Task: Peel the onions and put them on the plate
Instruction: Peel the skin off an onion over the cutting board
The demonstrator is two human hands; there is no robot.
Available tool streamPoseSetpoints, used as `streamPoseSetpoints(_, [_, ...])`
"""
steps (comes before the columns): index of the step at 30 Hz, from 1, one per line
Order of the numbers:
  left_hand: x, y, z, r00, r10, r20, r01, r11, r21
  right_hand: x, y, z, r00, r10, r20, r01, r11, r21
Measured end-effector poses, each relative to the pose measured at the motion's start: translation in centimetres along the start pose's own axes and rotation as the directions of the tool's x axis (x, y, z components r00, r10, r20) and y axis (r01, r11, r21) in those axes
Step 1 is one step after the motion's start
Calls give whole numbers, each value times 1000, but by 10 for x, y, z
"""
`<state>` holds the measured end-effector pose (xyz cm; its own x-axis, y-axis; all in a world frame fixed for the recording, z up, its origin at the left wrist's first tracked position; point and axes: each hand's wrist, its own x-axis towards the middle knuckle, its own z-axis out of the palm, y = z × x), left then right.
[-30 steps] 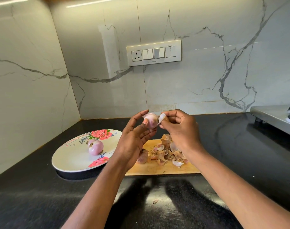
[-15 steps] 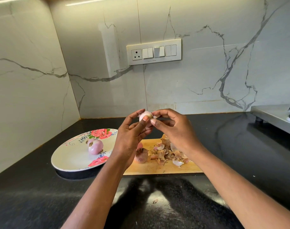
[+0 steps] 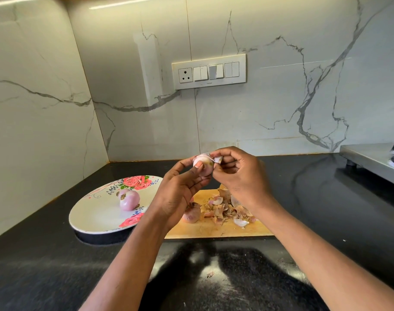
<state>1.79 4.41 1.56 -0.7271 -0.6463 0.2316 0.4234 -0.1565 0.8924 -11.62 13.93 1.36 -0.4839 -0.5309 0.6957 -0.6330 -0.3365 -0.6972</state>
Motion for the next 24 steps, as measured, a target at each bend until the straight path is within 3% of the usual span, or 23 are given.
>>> streamPoseSetpoints(10, [1, 3, -3, 999, -26, 47, 25, 1000, 18, -1, 2, 1, 989, -142, -46, 131, 973, -190])
streamPoseSetpoints(15, [1, 4, -7, 997, -42, 64, 38, 997, 65, -1, 4, -4, 987, -158, 18, 158, 966, -203])
streamPoseSetpoints(19, [1, 4, -12, 994, -60, 86, 50, 992, 112, -3, 5, -6, 992, -94, 79, 108, 974, -198])
streamPoseSetpoints(24, [1, -1, -6, 996, -29, 82, 14, 983, 183, -2, 5, -4, 999, -28, -27, 23, 985, -171])
